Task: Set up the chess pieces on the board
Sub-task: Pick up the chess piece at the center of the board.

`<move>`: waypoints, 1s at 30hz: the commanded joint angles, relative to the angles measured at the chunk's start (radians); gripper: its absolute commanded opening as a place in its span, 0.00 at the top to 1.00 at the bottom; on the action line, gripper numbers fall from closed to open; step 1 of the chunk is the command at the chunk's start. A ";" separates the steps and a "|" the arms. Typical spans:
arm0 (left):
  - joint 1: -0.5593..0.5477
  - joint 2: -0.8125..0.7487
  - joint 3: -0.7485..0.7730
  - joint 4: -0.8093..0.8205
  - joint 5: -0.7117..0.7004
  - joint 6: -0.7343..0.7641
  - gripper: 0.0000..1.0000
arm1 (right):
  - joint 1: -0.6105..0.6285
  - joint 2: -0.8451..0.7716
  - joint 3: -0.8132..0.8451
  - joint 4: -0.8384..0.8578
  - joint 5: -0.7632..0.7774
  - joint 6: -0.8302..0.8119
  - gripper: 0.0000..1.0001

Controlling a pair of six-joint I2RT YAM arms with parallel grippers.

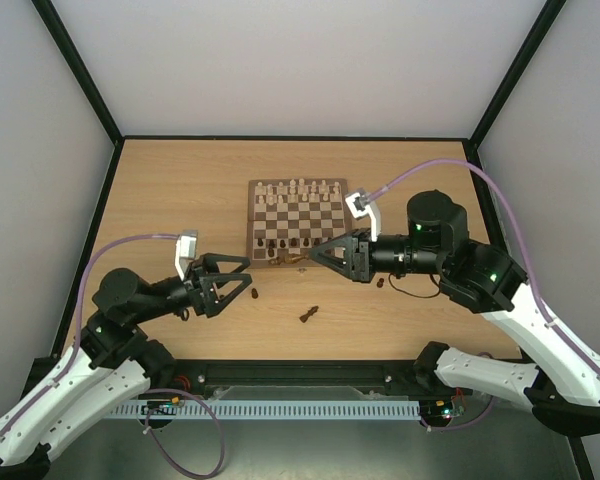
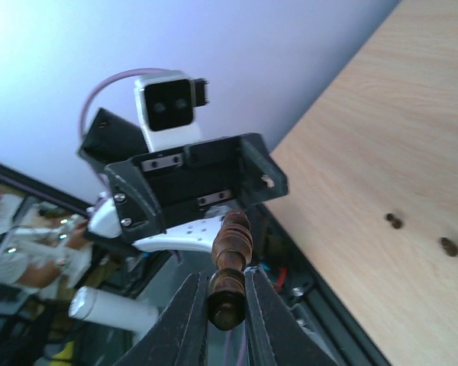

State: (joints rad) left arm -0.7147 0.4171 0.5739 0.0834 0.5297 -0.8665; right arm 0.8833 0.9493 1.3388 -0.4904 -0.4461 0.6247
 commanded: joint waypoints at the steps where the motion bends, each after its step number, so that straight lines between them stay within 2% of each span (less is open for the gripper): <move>1: 0.004 -0.025 -0.038 0.175 0.089 -0.120 0.00 | -0.001 -0.013 -0.046 0.154 -0.183 0.083 0.88; 6: 0.003 -0.022 -0.058 0.266 0.131 -0.191 0.01 | -0.002 -0.014 -0.067 0.202 -0.213 0.113 0.88; 14: -0.007 -0.022 -0.070 0.285 0.146 -0.213 0.23 | -0.001 0.002 -0.083 0.227 -0.209 0.125 0.88; 18: -0.014 -0.016 -0.074 0.278 0.142 -0.208 0.31 | -0.001 0.020 -0.081 0.236 -0.213 0.128 0.88; 26: -0.019 -0.003 -0.076 0.266 0.135 -0.195 0.35 | -0.002 0.057 -0.097 0.264 -0.226 0.135 0.88; 30: -0.020 0.001 -0.072 0.259 0.135 -0.190 0.41 | -0.001 0.066 -0.106 0.271 -0.226 0.134 0.88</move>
State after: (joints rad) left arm -0.7284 0.4141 0.5053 0.3229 0.6544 -1.0649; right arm 0.8829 1.0119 1.2453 -0.2619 -0.6415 0.7498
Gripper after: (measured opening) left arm 0.608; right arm 0.121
